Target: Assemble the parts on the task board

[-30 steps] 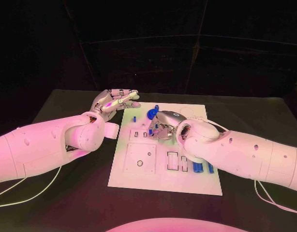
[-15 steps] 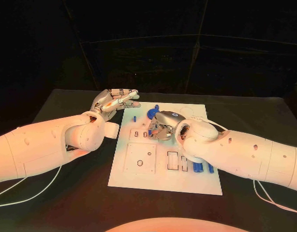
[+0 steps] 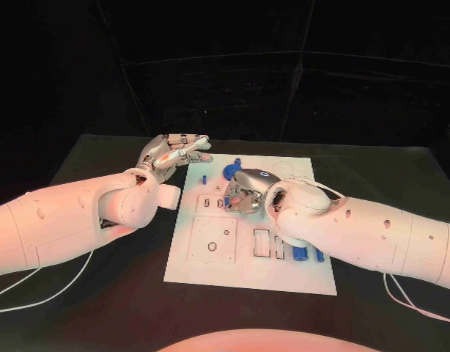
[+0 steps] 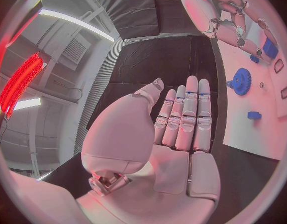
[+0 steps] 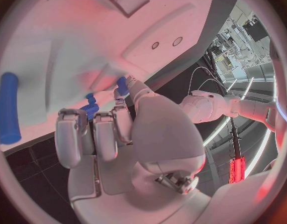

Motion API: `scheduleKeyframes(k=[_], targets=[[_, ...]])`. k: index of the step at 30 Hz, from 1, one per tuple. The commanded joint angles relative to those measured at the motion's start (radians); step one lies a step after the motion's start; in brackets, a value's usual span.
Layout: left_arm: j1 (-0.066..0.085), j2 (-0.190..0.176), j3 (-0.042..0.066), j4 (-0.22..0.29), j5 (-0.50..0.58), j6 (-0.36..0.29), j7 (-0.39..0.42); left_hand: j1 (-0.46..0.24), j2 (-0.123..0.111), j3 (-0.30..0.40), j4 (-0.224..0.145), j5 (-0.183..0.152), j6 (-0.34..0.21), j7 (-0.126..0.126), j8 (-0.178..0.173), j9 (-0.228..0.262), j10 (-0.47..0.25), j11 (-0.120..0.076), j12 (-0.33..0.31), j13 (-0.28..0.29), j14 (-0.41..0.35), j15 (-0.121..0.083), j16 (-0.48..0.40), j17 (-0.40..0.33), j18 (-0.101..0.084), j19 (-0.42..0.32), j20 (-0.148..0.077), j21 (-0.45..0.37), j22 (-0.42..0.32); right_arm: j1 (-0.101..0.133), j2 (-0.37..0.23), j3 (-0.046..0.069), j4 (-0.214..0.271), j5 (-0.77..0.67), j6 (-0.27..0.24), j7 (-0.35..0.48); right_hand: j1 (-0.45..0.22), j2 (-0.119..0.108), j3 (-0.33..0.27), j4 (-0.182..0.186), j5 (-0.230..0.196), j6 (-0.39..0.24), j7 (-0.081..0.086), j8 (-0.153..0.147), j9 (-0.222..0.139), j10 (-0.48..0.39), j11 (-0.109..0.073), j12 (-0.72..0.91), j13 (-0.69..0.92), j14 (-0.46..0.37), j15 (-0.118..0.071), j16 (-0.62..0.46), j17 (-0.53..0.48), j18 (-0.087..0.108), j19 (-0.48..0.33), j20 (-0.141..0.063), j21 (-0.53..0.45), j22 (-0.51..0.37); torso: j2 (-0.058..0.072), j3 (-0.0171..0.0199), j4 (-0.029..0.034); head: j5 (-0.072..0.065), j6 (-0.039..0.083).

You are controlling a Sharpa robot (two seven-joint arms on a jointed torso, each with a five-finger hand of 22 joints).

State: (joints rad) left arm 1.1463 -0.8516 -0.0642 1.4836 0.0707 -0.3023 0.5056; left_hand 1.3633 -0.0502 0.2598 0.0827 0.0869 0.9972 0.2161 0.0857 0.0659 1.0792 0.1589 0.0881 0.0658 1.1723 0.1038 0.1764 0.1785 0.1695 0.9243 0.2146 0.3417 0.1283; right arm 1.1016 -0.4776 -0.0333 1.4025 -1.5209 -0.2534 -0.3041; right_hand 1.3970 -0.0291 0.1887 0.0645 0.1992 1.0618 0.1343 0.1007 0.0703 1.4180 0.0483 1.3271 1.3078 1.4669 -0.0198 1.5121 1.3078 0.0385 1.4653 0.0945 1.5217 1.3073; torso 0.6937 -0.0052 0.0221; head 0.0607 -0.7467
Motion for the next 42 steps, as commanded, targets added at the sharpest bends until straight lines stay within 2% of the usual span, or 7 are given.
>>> scheduleKeyframes(k=[1, 14, 18, 31, 34, 38, 42], targets=[[0.002, 0.002, 0.001, 0.000, 0.001, 0.008, 0.007, -0.002, 0.005, 0.002, -0.005, 0.003, 0.009, -0.001, -0.006, 0.001, 0.008, -0.002, -0.005, 0.000, 0.004, -0.001, -0.006, 0.002, 0.014, 0.003, 0.001, -0.006, -0.001, -0.005, -0.002, -0.005, -0.002, -0.012, 0.037, -0.023, -0.011, 0.000, 0.002, 0.005, -0.004, -0.009, 0.002, -0.005, -0.001, -0.005, 0.002, -0.008, 0.030, 0.076, 0.000, -0.005, 0.137, -0.010, 0.015, -0.002, -0.002, 0.150, 0.001, 0.0001, -0.0006, 0.000, -0.001], [0.002, 0.005, 0.001, -0.002, 0.001, 0.010, 0.005, -0.002, 0.005, 0.002, -0.005, 0.003, 0.009, -0.001, -0.007, 0.001, 0.008, -0.002, -0.005, 0.000, 0.004, -0.001, -0.006, 0.002, 0.014, 0.003, 0.001, -0.006, -0.002, -0.005, 0.002, -0.005, -0.005, -0.029, 0.008, -0.037, -0.033, -0.030, -0.009, 0.009, -0.017, -0.042, 0.014, -0.026, -0.004, -0.015, 0.012, -0.021, 0.020, 0.074, 0.009, -0.010, 0.130, -0.008, 0.007, 0.006, -0.008, 0.140, 0.000, 0.0001, -0.0004, -0.002, -0.002], [0.002, 0.005, 0.001, -0.002, 0.001, 0.011, 0.004, -0.003, 0.005, 0.003, -0.006, 0.003, 0.009, 0.000, -0.007, 0.001, 0.008, -0.002, -0.006, 0.000, 0.003, 0.000, -0.008, 0.002, 0.014, 0.003, 0.001, -0.007, -0.002, -0.005, 0.002, -0.005, -0.008, -0.034, -0.006, -0.046, -0.051, -0.040, -0.023, 0.019, -0.040, -0.052, 0.016, -0.029, -0.002, -0.018, 0.016, -0.026, 0.016, 0.074, 0.012, -0.011, 0.127, -0.007, 0.004, 0.009, -0.010, 0.136, 0.000, 0.0003, -0.0003, -0.001, -0.002], [0.002, 0.004, 0.001, -0.003, 0.001, 0.015, 0.000, -0.003, 0.005, 0.003, -0.006, 0.003, 0.009, 0.000, -0.007, 0.001, 0.008, -0.002, -0.006, 0.000, 0.003, 0.000, -0.008, 0.002, 0.014, 0.003, 0.001, -0.007, -0.002, -0.006, 0.006, -0.005, -0.010, -0.038, -0.030, -0.060, -0.066, -0.050, -0.044, 0.031, -0.056, -0.064, 0.018, -0.031, -0.001, -0.023, 0.017, -0.033, 0.010, 0.073, 0.014, -0.014, 0.124, -0.006, 0.001, 0.012, -0.012, 0.133, 0.000, 0.0000, -0.0001, -0.002, -0.003], [0.002, 0.004, 0.001, -0.003, 0.001, 0.015, -0.001, -0.003, 0.005, 0.003, -0.006, 0.003, 0.009, 0.000, -0.007, 0.001, 0.008, -0.002, -0.006, 0.000, 0.003, 0.000, -0.008, 0.002, 0.014, 0.003, 0.001, -0.007, -0.002, -0.007, 0.005, -0.005, -0.008, -0.039, -0.051, -0.058, -0.079, -0.061, -0.068, 0.043, -0.066, -0.086, 0.021, -0.036, -0.003, -0.029, 0.021, -0.040, 0.003, 0.072, 0.017, -0.016, 0.120, -0.005, -0.002, 0.014, -0.015, 0.128, 0.000, 0.0000, -0.0002, -0.002, -0.003], [0.002, 0.003, 0.001, -0.003, -0.007, 0.009, -0.006, -0.004, 0.004, 0.003, -0.006, 0.002, 0.009, 0.000, -0.008, 0.000, 0.008, -0.002, -0.007, 0.000, 0.003, 0.000, -0.009, 0.002, 0.013, 0.002, 0.001, -0.007, -0.002, -0.008, 0.003, -0.005, -0.002, -0.039, -0.080, -0.049, -0.098, -0.080, -0.120, 0.069, -0.051, -0.125, 0.029, -0.036, -0.004, -0.038, 0.028, -0.049, -0.006, 0.071, 0.023, -0.018, 0.117, -0.004, -0.005, 0.019, -0.017, 0.125, 0.000, 0.0006, 0.0001, -0.002, -0.002], [0.002, 0.002, 0.001, -0.005, -0.016, 0.000, -0.013, -0.005, 0.003, 0.003, -0.006, 0.002, 0.009, 0.000, -0.008, 0.001, 0.008, -0.002, -0.007, 0.000, 0.003, 0.000, -0.009, 0.002, 0.013, 0.002, 0.001, -0.007, -0.003, -0.009, -0.006, -0.005, 0.013, -0.039, -0.117, -0.029, -0.093, -0.083, -0.153, 0.084, -0.048, -0.139, 0.033, -0.034, -0.003, -0.043, 0.032, -0.055, -0.011, 0.071, 0.026, -0.020, 0.115, -0.003, -0.007, 0.023, -0.019, 0.122, 0.000, 0.0008, -0.0001, -0.002, 0.000]])
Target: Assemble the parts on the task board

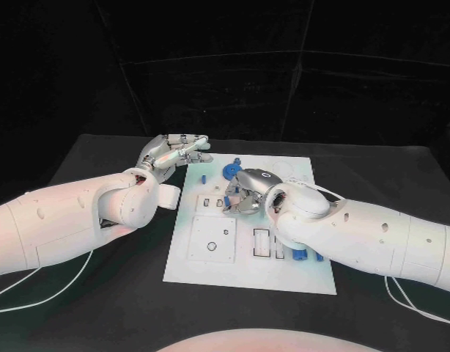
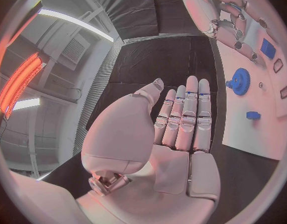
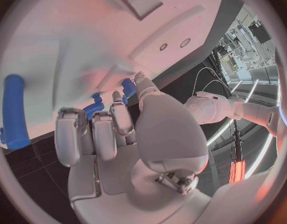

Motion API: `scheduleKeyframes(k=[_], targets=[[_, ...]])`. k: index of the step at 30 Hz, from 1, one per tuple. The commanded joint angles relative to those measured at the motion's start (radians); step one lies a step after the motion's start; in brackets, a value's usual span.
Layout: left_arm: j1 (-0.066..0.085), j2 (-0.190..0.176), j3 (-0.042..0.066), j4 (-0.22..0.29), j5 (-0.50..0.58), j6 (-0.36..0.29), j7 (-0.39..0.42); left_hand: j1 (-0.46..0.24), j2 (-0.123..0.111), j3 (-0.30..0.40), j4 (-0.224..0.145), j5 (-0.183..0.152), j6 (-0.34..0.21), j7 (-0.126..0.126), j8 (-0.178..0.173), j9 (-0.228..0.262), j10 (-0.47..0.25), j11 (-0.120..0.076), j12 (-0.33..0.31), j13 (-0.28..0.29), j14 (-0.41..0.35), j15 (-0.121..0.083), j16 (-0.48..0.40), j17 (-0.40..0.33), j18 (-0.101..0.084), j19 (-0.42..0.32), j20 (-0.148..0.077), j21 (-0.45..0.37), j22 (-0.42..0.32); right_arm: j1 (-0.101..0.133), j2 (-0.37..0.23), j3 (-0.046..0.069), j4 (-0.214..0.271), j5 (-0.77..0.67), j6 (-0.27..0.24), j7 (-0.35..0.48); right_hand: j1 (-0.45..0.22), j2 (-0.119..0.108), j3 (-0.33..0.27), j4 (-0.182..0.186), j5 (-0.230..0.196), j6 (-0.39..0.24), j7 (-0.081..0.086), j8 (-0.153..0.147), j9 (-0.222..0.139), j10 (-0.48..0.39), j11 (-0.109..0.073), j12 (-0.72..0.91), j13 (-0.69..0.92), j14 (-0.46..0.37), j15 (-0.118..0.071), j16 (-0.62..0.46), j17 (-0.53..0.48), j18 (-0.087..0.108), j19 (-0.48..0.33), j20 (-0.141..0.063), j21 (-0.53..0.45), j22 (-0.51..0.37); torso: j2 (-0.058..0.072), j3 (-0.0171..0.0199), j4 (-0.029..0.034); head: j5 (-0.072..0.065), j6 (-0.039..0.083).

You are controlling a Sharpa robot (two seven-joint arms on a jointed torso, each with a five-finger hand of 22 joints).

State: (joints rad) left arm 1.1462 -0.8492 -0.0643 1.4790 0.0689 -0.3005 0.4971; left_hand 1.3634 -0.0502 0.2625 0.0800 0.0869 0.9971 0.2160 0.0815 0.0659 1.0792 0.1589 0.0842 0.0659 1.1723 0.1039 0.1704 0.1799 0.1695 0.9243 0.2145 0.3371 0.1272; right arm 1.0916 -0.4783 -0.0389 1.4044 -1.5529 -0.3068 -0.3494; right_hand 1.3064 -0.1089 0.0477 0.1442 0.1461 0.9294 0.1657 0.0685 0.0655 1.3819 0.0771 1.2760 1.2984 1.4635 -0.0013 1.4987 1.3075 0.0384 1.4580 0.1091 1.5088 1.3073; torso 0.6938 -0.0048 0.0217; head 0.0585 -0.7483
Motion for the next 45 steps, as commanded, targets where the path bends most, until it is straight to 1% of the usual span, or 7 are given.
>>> scheduleKeyframes(k=[1, 8, 14, 20, 25, 32, 45], targets=[[0.002, -0.001, 0.001, -0.001, -0.021, -0.006, -0.008, -0.005, 0.003, 0.000, -0.004, 0.002, 0.009, 0.000, -0.004, 0.001, 0.008, -0.002, -0.004, 0.000, 0.003, 0.000, -0.003, 0.001, 0.013, 0.002, 0.001, -0.003, -0.001, 0.001, -0.010, 0.001, 0.018, -0.007, -0.080, 0.024, -0.001, -0.003, -0.017, 0.006, 0.005, -0.009, 0.002, -0.002, 0.002, -0.008, 0.004, -0.005, -0.003, 0.074, 0.008, -0.007, 0.115, -0.003, 0.000, 0.008, -0.007, 0.121, -0.001, 0.0005, 0.0003, 0.000, 0.002], [0.002, -0.006, 0.001, -0.006, -0.099, -0.057, -0.057, -0.031, -0.002, 0.006, -0.001, 0.002, 0.048, -0.024, 0.005, 0.003, 0.092, -0.031, 0.020, 0.009, 0.084, -0.029, 0.027, 0.029, 0.018, 0.053, -0.020, 0.026, 0.008, 0.006, -0.084, 0.002, 0.087, 0.000, -0.174, 0.151, 0.030, -0.005, -0.076, 0.035, 0.009, -0.028, 0.007, 0.000, 0.002, -0.023, 0.008, -0.024, -0.022, 0.070, 0.012, -0.016, 0.100, 0.001, -0.012, 0.012, -0.015, 0.107, -0.002, 0.0010, -0.0038, 0.001, 0.005], [0.005, -0.017, 0.001, -0.011, -0.248, -0.072, -0.216, -0.098, -0.020, -0.011, 0.038, 0.000, 0.116, -0.086, 0.022, 0.014, 0.240, -0.101, 0.063, 0.038, 0.336, -0.117, 0.248, 0.189, 0.014, 0.271, -0.111, 0.175, 0.078, 0.056, -0.192, 0.003, 0.162, 0.223, -0.158, 0.342, 0.087, 0.039, -0.083, 0.034, 0.027, -0.028, 0.006, 0.006, 0.005, -0.075, 0.007, -0.093, -0.084, 0.048, 0.010, -0.066, 0.022, 0.022, -0.080, 0.012, -0.063, 0.020, -0.007, 0.0025, -0.0024, -0.002, 0.012], [0.033, -0.018, 0.002, -0.013, -0.474, 0.046, -0.498, -0.144, -0.020, -0.057, 0.079, -0.003, 0.134, -0.113, 0.044, 0.044, 0.327, -0.136, 0.180, 0.151, 0.368, -0.153, 1.061, 0.978, 0.008, 0.380, -0.158, 0.358, 0.195, 0.130, -0.306, 0.003, 0.211, 0.463, -0.115, 0.395, 0.105, 0.058, -0.098, 0.033, 0.047, -0.007, -0.002, 0.022, 0.008, -0.104, -0.001, -0.136, -0.127, 0.039, 0.003, -0.098, -0.020, 0.032, -0.113, 0.006, -0.092, -0.026, -0.022, 0.0064, -0.0079, 0.001, 0.006], [0.069, 0.004, 0.002, -0.019, -0.696, 0.180, -0.732, -0.178, 0.011, -0.097, 0.123, -0.003, 0.100, -0.128, 0.101, 0.088, 0.293, -0.143, 0.405, 0.353, 0.391, -0.163, 1.369, 1.346, -0.079, 0.535, -0.174, 0.874, 0.856, 0.159, -0.374, 0.004, 0.213, 0.553, -0.104, 0.397, 0.106, 0.064, -0.104, 0.036, 0.054, -0.004, -0.004, 0.025, 0.008, -0.104, -0.003, -0.138, -0.132, 0.038, 0.002, -0.103, -0.026, 0.033, -0.114, 0.004, -0.096, -0.030, -0.036, 0.0080, -0.0120, 0.005, -0.002], [0.125, 0.068, 0.001, -0.050, -0.916, 0.328, -0.950, -0.240, 0.035, -0.246, 0.198, -0.006, 0.028, -0.139, 0.289, 0.213, 0.230, -0.162, 0.949, 0.882, 0.398, -0.175, 1.400, 1.391, -0.106, 0.553, -0.178, 1.043, 1.092, 0.172, -0.409, 0.004, 0.187, 0.596, -0.095, 0.364, 0.098, 0.064, -0.125, 0.044, 0.060, -0.001, -0.006, 0.030, 0.008, -0.103, -0.005, -0.141, -0.139, 0.035, -0.001, -0.121, -0.048, 0.037, -0.124, 0.001, -0.108, -0.048, -0.054, 0.0145, -0.0144, 0.009, -0.012], [0.180, 0.220, -0.035, -0.148, -0.985, 0.393, -1.072, -0.238, 0.074, -0.377, 0.208, -0.035, -0.024, -0.162, 0.456, 0.351, 0.253, -0.177, 1.079, 1.013, 0.398, -0.185, 1.400, 1.391, -0.122, 0.573, -0.188, 1.103, 1.194, 0.175, -0.397, 0.004, 0.168, 0.609, -0.079, 0.308, 0.083, 0.045, -0.169, 0.055, 0.077, 0.001, -0.009, 0.037, 0.008, -0.099, -0.007, -0.139, -0.145, 0.033, -0.003, -0.138, -0.067, 0.042, -0.140, -0.002, -0.128, -0.078, -0.060, 0.0186, -0.0171, 0.016, -0.017]])
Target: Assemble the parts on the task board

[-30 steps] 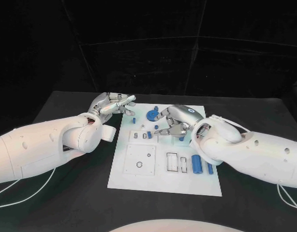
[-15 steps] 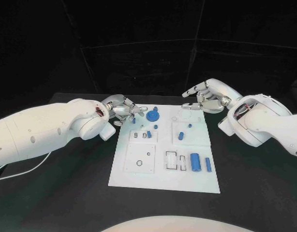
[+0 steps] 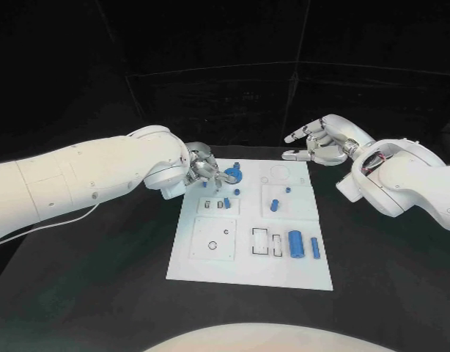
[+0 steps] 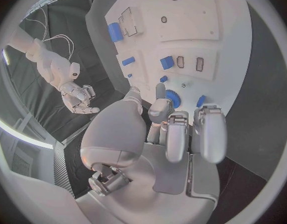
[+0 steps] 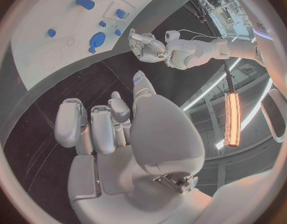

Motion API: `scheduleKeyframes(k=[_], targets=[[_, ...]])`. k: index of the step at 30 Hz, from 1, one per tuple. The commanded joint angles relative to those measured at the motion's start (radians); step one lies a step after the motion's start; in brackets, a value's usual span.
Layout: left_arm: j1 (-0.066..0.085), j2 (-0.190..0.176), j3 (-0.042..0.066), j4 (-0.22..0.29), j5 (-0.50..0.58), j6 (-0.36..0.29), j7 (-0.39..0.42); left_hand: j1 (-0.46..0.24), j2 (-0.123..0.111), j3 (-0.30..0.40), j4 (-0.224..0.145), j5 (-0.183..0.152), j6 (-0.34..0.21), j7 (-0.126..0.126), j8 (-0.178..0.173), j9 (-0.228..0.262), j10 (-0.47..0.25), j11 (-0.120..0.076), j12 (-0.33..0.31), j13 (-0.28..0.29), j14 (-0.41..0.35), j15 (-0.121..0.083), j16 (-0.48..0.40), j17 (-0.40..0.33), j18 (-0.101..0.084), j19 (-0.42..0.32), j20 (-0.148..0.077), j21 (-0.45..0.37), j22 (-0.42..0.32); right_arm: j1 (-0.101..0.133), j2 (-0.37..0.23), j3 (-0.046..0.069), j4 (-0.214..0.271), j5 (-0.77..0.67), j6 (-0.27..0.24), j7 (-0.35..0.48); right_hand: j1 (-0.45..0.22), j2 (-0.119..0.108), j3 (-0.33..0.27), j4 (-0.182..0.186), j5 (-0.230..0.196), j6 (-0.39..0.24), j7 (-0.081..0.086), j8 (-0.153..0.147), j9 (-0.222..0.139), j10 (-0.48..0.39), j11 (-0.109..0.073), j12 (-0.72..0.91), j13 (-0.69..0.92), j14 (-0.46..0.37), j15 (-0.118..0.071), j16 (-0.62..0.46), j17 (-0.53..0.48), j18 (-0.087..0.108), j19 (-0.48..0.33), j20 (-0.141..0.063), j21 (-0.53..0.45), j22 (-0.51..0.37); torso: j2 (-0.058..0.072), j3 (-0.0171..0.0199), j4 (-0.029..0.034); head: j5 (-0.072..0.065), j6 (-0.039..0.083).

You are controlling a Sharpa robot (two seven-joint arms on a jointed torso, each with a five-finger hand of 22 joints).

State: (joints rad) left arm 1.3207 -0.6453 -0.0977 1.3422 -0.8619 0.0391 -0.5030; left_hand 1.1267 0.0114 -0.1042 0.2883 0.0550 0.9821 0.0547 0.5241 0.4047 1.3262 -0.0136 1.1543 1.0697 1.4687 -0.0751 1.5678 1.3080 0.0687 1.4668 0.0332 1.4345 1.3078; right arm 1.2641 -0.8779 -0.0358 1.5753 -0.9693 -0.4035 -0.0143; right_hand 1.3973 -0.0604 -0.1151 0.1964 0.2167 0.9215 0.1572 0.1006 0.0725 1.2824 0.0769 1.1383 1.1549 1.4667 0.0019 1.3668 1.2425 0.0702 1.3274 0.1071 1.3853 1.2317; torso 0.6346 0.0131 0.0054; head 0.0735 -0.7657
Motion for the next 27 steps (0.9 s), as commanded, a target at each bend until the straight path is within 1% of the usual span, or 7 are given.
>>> scheduleKeyframes(k=[1, 6, 10, 13, 15, 22, 27], targets=[[0.007, 0.027, -0.004, -0.019, -0.055, 0.058, -0.077, 0.000, 0.015, -0.015, 0.000, -0.003, -0.010, -0.002, 0.020, 0.018, 0.008, -0.006, 0.013, 0.013, 0.102, -0.007, 0.003, 0.263, -0.021, 0.032, -0.007, 0.007, 0.015, 0.002, 0.004, 0.001, -0.005, 0.027, 0.019, -0.030, -0.008, -0.002, -0.008, 0.003, 0.008, 0.009, 0.000, 0.006, 0.001, 0.001, -0.007, -0.002, -0.002, 0.030, -0.007, -0.006, -0.002, 0.011, -0.010, 0.000, -0.006, -0.003, 0.000, 0.0001, -0.0006, 0.001, 0.001], [0.009, 0.065, -0.010, -0.051, -0.057, 0.094, -0.097, -0.001, 0.022, -0.030, 0.000, -0.003, -0.016, -0.005, 0.040, 0.037, 0.011, -0.008, 0.020, 0.019, 0.102, -0.009, 0.003, 0.263, -0.023, 0.034, -0.009, 0.012, 0.025, 0.003, 0.009, 0.001, -0.009, 0.030, 0.022, -0.040, -0.007, 0.001, -0.014, 0.005, 0.018, 0.009, -0.001, 0.007, 0.000, 0.000, -0.007, -0.003, -0.004, 0.029, -0.007, -0.011, -0.007, 0.012, -0.012, 0.000, -0.009, -0.008, 0.002, 0.0000, 0.0000, 0.001, -0.002], [0.010, 0.087, -0.019, -0.073, -0.057, 0.119, -0.108, -0.001, 0.023, -0.034, 0.000, -0.003, -0.018, -0.005, 0.044, 0.041, 0.011, -0.009, 0.020, 0.019, 0.102, -0.009, 0.003, 0.263, -0.023, 0.034, -0.009, 0.013, 0.027, 0.003, 0.012, 0.001, -0.010, 0.031, 0.024, -0.045, -0.006, 0.002, -0.016, 0.005, 0.022, 0.009, -0.001, 0.008, 0.000, 0.000, -0.008, -0.003, -0.005, 0.029, -0.008, -0.013, -0.009, 0.012, -0.013, -0.001, -0.011, -0.010, 0.001, -0.0002, 0.0000, 0.001, -0.005], [0.010, 0.101, -0.025, -0.089, -0.057, 0.134, -0.112, -0.001, 0.025, -0.035, -0.001, -0.003, -0.019, -0.005, 0.046, 0.043, 0.011, -0.009, 0.020, 0.019, 0.102, -0.010, 0.003, 0.263, -0.023, 0.034, -0.010, 0.014, 0.028, 0.003, 0.013, 0.001, -0.011, 0.031, 0.025, -0.048, -0.005, 0.002, -0.017, 0.005, 0.025, 0.009, -0.001, 0.008, 0.000, 0.000, -0.008, -0.002, -0.005, 0.029, -0.008, -0.013, -0.009, 0.012, -0.013, -0.001, -0.012, -0.010, 0.002, -0.0015, 0.0013, 0.001, -0.006], [0.010, 0.112, -0.028, -0.100, -0.057, 0.143, -0.115, 0.000, 0.025, -0.035, -0.001, -0.003, -0.020, -0.005, 0.047, 0.044, 0.010, -0.009, 0.020, 0.019, 0.102, -0.010, 0.003, 0.263, -0.023, 0.035, -0.010, 0.014, 0.028, 0.003, 0.014, 0.001, -0.011, 0.031, 0.025, -0.050, -0.004, 0.003, -0.018, 0.006, 0.027, 0.008, -0.001, 0.008, 0.000, 0.000, -0.008, -0.002, -0.005, 0.029, -0.008, -0.014, -0.010, 0.012, -0.014, -0.001, -0.012, -0.011, 0.002, -0.0017, 0.0015, 0.000, -0.007], [0.009, 0.128, -0.031, -0.124, -0.058, 0.173, -0.126, 0.005, 0.032, -0.038, -0.003, -0.003, -0.023, -0.006, 0.054, 0.052, 0.011, -0.010, 0.022, 0.021, 0.102, -0.010, 0.003, 0.263, -0.024, 0.035, -0.010, 0.016, 0.031, 0.003, 0.017, 0.001, -0.017, 0.031, 0.026, -0.053, -0.002, 0.006, -0.022, 0.006, 0.035, 0.008, -0.002, 0.009, 0.000, 0.001, -0.008, -0.002, -0.006, 0.030, -0.008, -0.016, -0.011, 0.012, -0.013, -0.001, -0.014, -0.012, 0.003, -0.0019, 0.0004, 0.002, -0.010], [0.009, 0.133, -0.032, -0.133, -0.058, 0.191, -0.132, 0.007, 0.036, -0.039, -0.004, -0.003, -0.025, -0.007, 0.058, 0.055, 0.011, -0.010, 0.021, 0.019, 0.102, -0.011, 0.003, 0.263, -0.024, 0.036, -0.010, 0.017, 0.034, 0.003, 0.019, 0.001, -0.019, 0.031, 0.027, -0.054, 0.000, 0.008, -0.024, 0.007, 0.040, 0.008, -0.002, 0.010, 0.000, 0.001, -0.008, -0.002, -0.007, 0.030, -0.008, -0.017, -0.012, 0.013, -0.013, -0.002, -0.015, -0.013, 0.002, -0.0018, 0.0014, 0.000, -0.012]])
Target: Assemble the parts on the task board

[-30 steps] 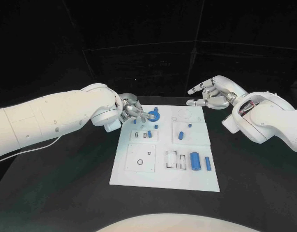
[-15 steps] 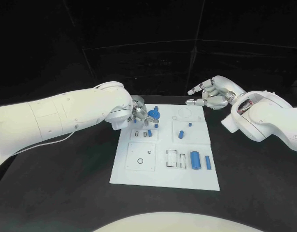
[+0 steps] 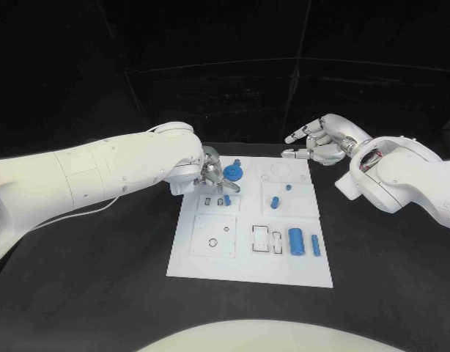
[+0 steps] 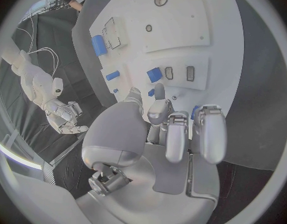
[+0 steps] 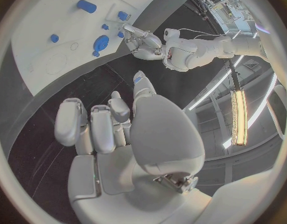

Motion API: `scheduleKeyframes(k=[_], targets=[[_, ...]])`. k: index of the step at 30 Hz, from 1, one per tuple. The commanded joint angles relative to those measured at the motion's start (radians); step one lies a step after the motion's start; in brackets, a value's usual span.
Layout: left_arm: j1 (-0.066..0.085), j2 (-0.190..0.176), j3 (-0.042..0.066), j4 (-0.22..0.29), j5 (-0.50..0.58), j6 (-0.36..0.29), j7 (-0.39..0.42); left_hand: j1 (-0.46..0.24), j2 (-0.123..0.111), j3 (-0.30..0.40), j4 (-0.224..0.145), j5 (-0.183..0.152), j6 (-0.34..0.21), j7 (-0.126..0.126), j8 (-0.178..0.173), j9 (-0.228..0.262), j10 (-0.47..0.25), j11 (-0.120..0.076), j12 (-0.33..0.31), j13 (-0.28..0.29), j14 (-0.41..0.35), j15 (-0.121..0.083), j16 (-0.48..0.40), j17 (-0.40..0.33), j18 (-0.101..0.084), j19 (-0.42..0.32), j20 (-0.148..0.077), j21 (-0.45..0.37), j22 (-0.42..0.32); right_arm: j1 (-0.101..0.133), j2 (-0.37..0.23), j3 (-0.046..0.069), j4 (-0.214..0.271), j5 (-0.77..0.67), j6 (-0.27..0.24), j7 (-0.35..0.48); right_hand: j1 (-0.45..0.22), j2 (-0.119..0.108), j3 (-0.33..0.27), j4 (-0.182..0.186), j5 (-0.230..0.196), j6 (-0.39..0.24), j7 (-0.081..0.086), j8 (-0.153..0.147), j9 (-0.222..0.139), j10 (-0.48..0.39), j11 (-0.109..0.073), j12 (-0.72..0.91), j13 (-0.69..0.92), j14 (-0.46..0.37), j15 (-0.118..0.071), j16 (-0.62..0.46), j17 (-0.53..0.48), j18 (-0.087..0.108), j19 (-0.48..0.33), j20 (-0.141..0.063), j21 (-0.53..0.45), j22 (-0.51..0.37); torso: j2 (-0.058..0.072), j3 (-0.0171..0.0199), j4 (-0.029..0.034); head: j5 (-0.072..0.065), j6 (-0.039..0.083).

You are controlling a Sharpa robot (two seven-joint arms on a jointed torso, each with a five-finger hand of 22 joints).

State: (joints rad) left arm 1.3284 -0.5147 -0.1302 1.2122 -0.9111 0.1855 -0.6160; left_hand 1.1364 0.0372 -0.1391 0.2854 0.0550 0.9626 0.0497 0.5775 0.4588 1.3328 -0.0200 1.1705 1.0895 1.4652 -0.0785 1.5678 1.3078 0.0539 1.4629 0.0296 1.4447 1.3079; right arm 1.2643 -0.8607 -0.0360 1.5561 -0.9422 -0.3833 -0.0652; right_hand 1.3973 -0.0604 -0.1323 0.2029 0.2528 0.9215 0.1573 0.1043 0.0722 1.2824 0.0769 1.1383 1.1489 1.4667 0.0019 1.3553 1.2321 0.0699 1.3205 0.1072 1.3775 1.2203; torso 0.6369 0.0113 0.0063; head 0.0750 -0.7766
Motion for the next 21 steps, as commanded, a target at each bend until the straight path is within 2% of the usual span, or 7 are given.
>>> scheduleKeyframes(k=[1, 7, 14, 21], targets=[[0.001, 0.003, 0.000, -0.004, -0.008, 0.048, -0.020, -0.001, 0.011, -0.005, -0.001, -0.002, -0.006, -0.002, 0.006, 0.003, 0.004, -0.004, 0.006, 0.000, 0.106, -0.007, 0.003, 0.263, -0.010, 0.040, -0.007, 0.008, 0.035, 0.002, 0.002, 0.001, -0.001, 0.004, 0.007, -0.003, 0.000, 0.008, -0.007, 0.001, 0.005, 0.008, -0.002, 0.007, 0.000, 0.000, -0.008, -0.002, -0.002, 0.030, -0.009, -0.006, -0.002, 0.013, -0.006, -0.002, -0.007, -0.002, 0.000, -0.0001, 0.0007, -0.002, -0.002], [0.000, 0.015, -0.001, -0.013, -0.008, 0.063, -0.021, 0.001, 0.014, -0.005, -0.002, -0.002, -0.007, -0.002, 0.010, 0.006, 0.005, -0.004, 0.007, 0.001, 0.106, -0.008, 0.003, 0.263, -0.010, 0.040, -0.007, 0.008, 0.037, 0.002, 0.006, 0.001, -0.005, 0.004, 0.008, -0.003, 0.001, 0.010, -0.009, 0.001, 0.011, 0.008, -0.002, 0.007, 0.000, 0.001, -0.009, -0.002, -0.002, 0.030, -0.009, -0.006, -0.002, 0.013, -0.006, -0.002, -0.008, -0.003, 0.001, -0.0006, 0.0008, -0.003, -0.004], [-0.004, 0.031, -0.007, -0.032, -0.008, 0.074, -0.021, 0.005, 0.018, -0.006, -0.004, -0.002, -0.009, -0.003, 0.014, 0.011, 0.005, -0.005, 0.007, 0.000, 0.106, -0.008, 0.003, 0.263, -0.010, 0.041, -0.008, 0.009, 0.039, 0.002, 0.009, 0.001, -0.007, 0.004, 0.009, -0.003, 0.004, 0.012, -0.011, 0.002, 0.017, 0.007, -0.002, 0.008, 0.000, 0.000, -0.009, -0.003, -0.004, 0.030, -0.009, -0.008, -0.003, 0.013, -0.006, -0.002, -0.009, -0.004, 0.001, -0.0010, 0.0005, -0.002, -0.007], [-0.008, 0.042, -0.011, -0.051, -0.008, 0.086, -0.017, 0.018, 0.023, -0.006, -0.009, -0.001, -0.015, -0.004, 0.022, 0.020, 0.006, -0.006, 0.008, 0.001, 0.106, -0.009, 0.003, 0.263, -0.011, 0.040, -0.008, 0.010, 0.040, 0.002, 0.009, 0.001, -0.008, 0.004, 0.004, -0.004, 0.006, 0.014, -0.014, 0.002, 0.025, 0.005, -0.002, 0.008, -0.001, -0.002, -0.009, -0.005, -0.007, 0.030, -0.009, -0.010, -0.005, 0.014, -0.007, -0.003, -0.011, -0.006, 0.000, -0.0001, 0.0014, -0.002, -0.009]])
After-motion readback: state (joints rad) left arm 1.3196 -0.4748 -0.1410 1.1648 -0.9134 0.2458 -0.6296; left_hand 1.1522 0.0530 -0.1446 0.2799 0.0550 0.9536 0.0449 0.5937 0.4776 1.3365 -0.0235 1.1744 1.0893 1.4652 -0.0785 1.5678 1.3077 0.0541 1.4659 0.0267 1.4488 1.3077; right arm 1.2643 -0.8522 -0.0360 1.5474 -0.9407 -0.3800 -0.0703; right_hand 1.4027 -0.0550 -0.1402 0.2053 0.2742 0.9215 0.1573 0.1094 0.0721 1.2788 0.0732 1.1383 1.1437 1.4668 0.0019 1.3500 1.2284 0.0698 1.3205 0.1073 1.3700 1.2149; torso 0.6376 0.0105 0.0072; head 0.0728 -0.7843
